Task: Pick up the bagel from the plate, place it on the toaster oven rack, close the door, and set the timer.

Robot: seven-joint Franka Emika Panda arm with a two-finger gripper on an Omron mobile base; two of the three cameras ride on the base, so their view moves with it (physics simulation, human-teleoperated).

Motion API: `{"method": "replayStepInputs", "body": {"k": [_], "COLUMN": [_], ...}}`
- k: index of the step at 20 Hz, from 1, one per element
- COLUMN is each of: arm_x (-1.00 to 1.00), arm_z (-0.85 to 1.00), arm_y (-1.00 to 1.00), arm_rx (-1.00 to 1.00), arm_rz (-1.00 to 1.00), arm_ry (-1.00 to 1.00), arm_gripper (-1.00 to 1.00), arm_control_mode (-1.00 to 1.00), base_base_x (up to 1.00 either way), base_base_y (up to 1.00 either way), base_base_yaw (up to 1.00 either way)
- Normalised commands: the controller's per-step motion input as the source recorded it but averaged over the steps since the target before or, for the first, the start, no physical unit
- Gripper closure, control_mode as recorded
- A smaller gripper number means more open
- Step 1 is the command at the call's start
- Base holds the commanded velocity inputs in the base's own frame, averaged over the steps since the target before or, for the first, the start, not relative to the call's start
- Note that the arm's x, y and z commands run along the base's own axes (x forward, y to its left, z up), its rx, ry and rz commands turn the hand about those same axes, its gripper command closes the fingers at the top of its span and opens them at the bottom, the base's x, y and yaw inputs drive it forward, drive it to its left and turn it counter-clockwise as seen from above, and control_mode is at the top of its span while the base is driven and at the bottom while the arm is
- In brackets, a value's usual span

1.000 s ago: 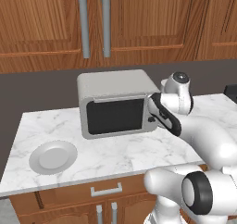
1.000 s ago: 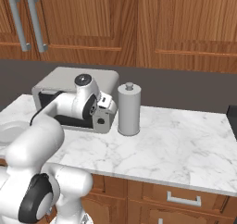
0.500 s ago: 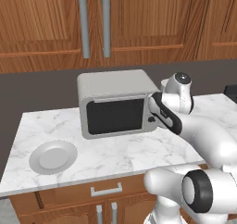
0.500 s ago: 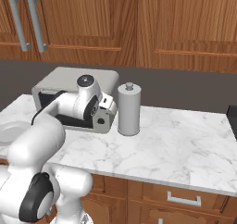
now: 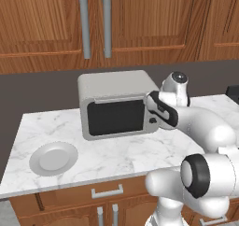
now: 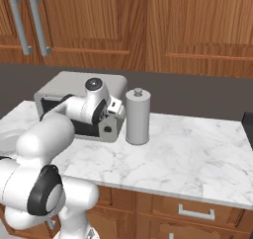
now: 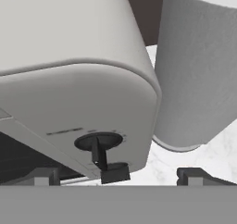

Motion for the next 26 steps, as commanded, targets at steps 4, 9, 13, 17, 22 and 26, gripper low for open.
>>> {"method": "replayStepInputs", "body": {"k": [4,9,13,17,22,26], "arm_x": [0.19,0.15,0.17,0.12,0.07,0.02], "arm_z": [-0.12,-0.22,-0.29,-0.47,-0.56,-0.67], "arm_y": [0.00,0.00,0.00,0.00,0.00,0.00], "arm_rx": [0.00,0.00,0.00,0.00,0.02,0.02], "arm_rz": [0.00,0.00,0.00,0.00,-0.02,-0.05], "arm_ry": [0.00,0.00,0.00,0.02,0.07,0.17], "arm_gripper": [-1.00,-1.00,-1.00,-1.00,-1.00,-1.00], "arm_control_mode": [-1.00,-1.00,-1.00,-1.00,-1.00,-1.00], "base_base_x": [0.00,0.00,0.00,0.00,0.00,0.00], "base_base_y": [0.00,0.00,0.00,0.00,0.00,0.00], "base_base_yaw": [0.00,0.00,0.00,0.00,0.00,0.00]}}
